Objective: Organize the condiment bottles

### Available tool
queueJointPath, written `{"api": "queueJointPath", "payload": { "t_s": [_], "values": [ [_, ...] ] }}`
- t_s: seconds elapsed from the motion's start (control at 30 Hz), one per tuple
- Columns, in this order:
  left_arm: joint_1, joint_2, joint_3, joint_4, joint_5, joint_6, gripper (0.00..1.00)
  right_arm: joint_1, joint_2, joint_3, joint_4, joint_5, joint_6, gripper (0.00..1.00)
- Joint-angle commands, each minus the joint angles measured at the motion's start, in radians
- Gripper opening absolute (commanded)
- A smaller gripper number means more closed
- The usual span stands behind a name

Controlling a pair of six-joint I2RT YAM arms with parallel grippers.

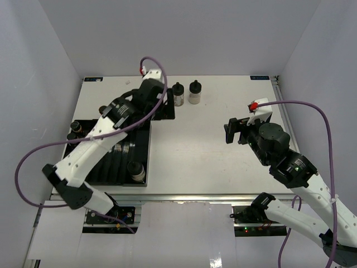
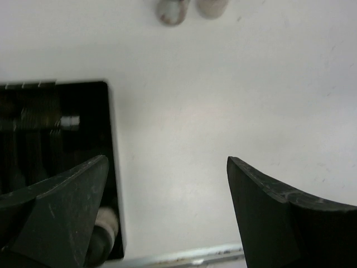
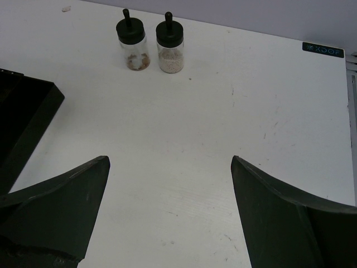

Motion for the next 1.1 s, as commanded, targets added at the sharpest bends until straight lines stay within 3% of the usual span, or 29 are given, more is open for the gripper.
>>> {"api": "queueJointPath", "payload": {
  "t_s": [0.0, 0.13, 0.37, 0.57, 1.07],
  "values": [
    [0.087, 0.27, 0.212, 0.086, 0.097, 0.195, 0.98, -0.006, 0.002, 0.02, 0.065, -0.033, -0.008, 0.96],
    [0.208, 0.466, 0.387, 0.109, 0.26, 0.238, 0.98, -0.006, -0.01, -0.006, 0.103, -0.095, 0.012, 0.96],
    [0.256, 0.715, 0.627, 0.158, 0.321, 0.344, 0.98, -0.006, 0.012, -0.016, 0.138, -0.101, 0.01, 0.96],
    [0.279, 0.766, 0.525, 0.377, 0.39, 0.413, 0.98, -0.005, 0.009, -0.014, 0.165, -0.115, 0.0, 0.96],
    [0.326, 0.898, 0.519, 0.585, 0.43, 0.462, 0.98, -0.006, 0.044, -0.017, 0.197, -0.091, -0.025, 0.96]
  ]
}}
